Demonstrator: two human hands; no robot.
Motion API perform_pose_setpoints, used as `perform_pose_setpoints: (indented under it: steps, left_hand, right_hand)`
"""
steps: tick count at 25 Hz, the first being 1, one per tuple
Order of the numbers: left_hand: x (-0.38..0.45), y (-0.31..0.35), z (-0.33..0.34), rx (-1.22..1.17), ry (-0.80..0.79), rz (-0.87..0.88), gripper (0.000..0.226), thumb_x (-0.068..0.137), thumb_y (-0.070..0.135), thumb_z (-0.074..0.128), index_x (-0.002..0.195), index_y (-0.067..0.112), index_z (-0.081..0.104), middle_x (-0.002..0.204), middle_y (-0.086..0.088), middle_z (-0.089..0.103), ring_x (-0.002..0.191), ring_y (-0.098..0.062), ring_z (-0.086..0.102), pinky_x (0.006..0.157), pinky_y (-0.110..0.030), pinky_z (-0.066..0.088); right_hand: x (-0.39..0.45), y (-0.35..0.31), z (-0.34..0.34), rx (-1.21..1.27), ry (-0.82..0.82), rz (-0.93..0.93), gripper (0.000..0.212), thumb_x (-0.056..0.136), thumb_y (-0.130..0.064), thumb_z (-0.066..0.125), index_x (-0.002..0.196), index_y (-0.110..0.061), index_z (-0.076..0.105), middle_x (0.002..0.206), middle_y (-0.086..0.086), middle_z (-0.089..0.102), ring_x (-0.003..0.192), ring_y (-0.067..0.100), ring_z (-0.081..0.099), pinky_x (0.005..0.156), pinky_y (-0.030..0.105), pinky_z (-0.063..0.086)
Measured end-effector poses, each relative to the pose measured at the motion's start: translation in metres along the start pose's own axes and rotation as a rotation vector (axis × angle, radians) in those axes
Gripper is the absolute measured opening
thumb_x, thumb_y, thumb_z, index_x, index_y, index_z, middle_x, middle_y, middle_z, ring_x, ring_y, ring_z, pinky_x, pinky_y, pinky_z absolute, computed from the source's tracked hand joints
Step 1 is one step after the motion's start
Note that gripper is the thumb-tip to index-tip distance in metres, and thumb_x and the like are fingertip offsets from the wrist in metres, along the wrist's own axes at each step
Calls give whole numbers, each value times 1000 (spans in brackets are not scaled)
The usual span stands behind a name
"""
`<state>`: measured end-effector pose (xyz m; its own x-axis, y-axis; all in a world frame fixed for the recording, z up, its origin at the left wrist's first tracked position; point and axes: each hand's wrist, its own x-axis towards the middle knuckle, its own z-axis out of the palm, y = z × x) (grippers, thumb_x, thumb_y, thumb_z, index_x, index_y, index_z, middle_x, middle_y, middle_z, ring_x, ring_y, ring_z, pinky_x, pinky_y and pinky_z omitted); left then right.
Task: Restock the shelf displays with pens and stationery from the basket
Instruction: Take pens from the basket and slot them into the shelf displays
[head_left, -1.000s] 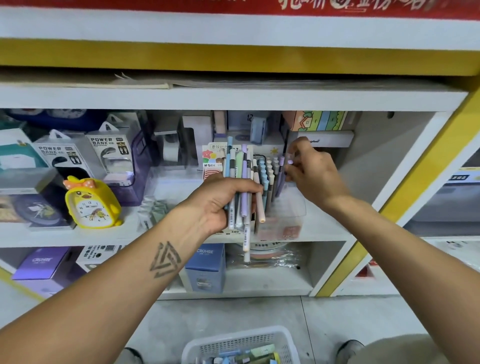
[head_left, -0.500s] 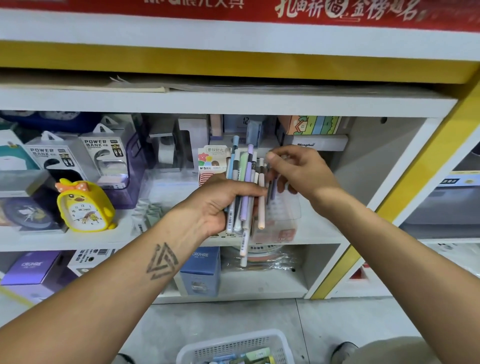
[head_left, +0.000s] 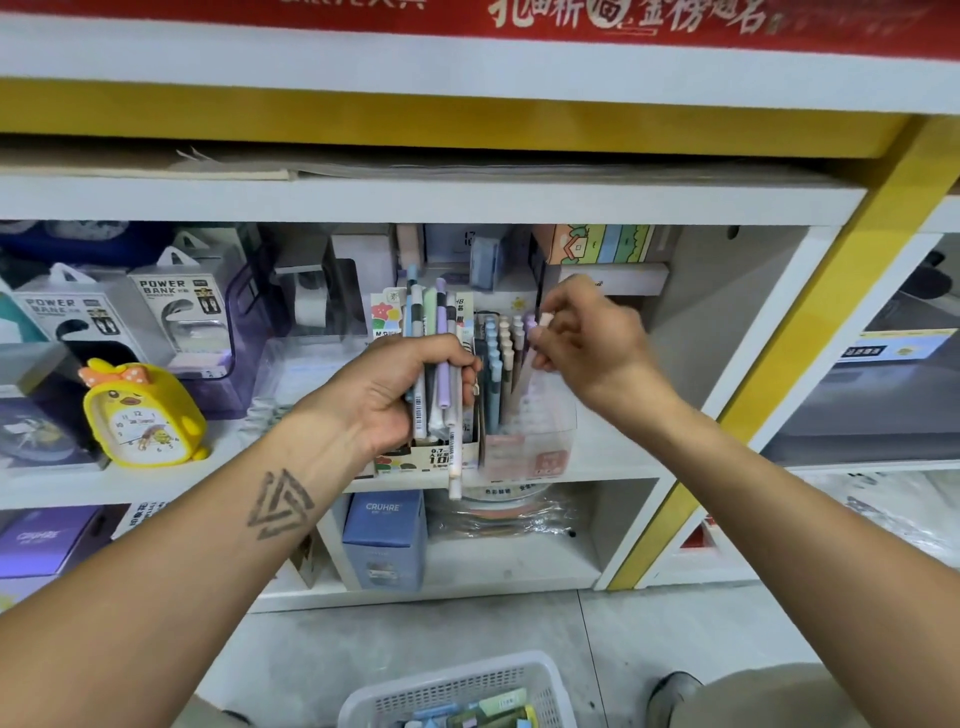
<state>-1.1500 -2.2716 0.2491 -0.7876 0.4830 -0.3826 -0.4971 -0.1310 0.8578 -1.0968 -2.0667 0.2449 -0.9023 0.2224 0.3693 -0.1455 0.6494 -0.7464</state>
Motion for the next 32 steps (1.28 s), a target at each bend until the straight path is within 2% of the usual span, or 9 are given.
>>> perform_pose_setpoints:
  steps: [4, 8, 11, 18, 21, 23, 25, 28, 32]
  left_hand:
    - [-1, -2, -1, -12, -1, 2, 4, 74, -5, 68, 72, -1, 70, 70, -15, 66, 57, -22, 63, 59, -32, 58]
    - [-1, -3, -1, -19, 6, 3, 5, 77, -5, 66, 74, -1, 68, 68, -15, 66, 56, -22, 63, 57, -31, 58]
    - [-1, -4, 1, -34, 8, 9, 4, 78, -6, 65, 80, -3, 67, 70, -15, 66, 57, -22, 63, 57, -31, 58]
    - [-1, -7, 6, -52, 18, 4, 8, 79, -6, 64, 86, -6, 69, 75, -17, 68, 59, -22, 64, 62, -33, 59]
    - [0, -7, 5, -79, 13, 11, 10, 80, -6, 64, 88, -6, 68, 81, -18, 70, 62, -22, 66, 63, -33, 60]
    - [-1, -7, 5, -103, -1, 13, 10, 79, -7, 64, 89, -6, 68, 84, -18, 71, 64, -23, 67, 64, -33, 59]
    - [-1, -7, 5, -79, -22, 18, 11, 79, -7, 65, 89, -7, 71, 84, -19, 71, 65, -22, 68, 63, -32, 59]
    - [-4, -9, 8, 12, -85, 42, 13, 75, -10, 67, 80, -3, 76, 81, -19, 72, 65, -23, 69, 62, -32, 59]
    - [-8, -12, 11, 85, -123, 68, 18, 73, -14, 69, 75, 1, 77, 74, -21, 71, 63, -27, 70, 59, -33, 57]
  right_hand:
    - [-7, 10, 8, -45, -114, -68, 19, 91, -21, 56, 95, -38, 50, 80, -8, 68, 68, 16, 68, 67, 52, 60]
    - [-10, 15, 6, -92, -124, -147, 28, 95, -11, 59, 93, -36, 48, 85, -14, 67, 72, 10, 69, 68, 42, 62]
    - [-19, 13, 3, -120, -158, -229, 25, 96, -9, 62, 94, -30, 48, 78, -9, 68, 74, 6, 70, 70, 36, 62]
    - [-27, 2, 6, -211, -258, -329, 16, 97, -9, 61, 95, -20, 50, 80, 2, 70, 77, 7, 70, 70, 41, 58]
    - [-27, 5, 8, -284, -193, -338, 4, 99, -12, 60, 96, -12, 63, 82, 5, 68, 76, 18, 66, 69, 42, 54]
    - [-24, 3, 8, -391, -131, -382, 13, 98, -13, 62, 98, -7, 73, 86, 7, 65, 78, 22, 61, 68, 38, 49]
    - [-20, -5, 12, -306, -107, -270, 15, 98, -19, 63, 102, -11, 75, 87, 7, 64, 76, 15, 58, 69, 30, 46]
    - [-16, -20, 14, 170, -140, 112, 13, 97, -27, 65, 105, -19, 72, 78, 12, 67, 62, 13, 56, 57, 20, 44]
    - [-11, -30, 13, 341, -200, 264, 20, 88, -25, 76, 93, -5, 74, 70, 3, 66, 59, 13, 54, 46, 19, 38]
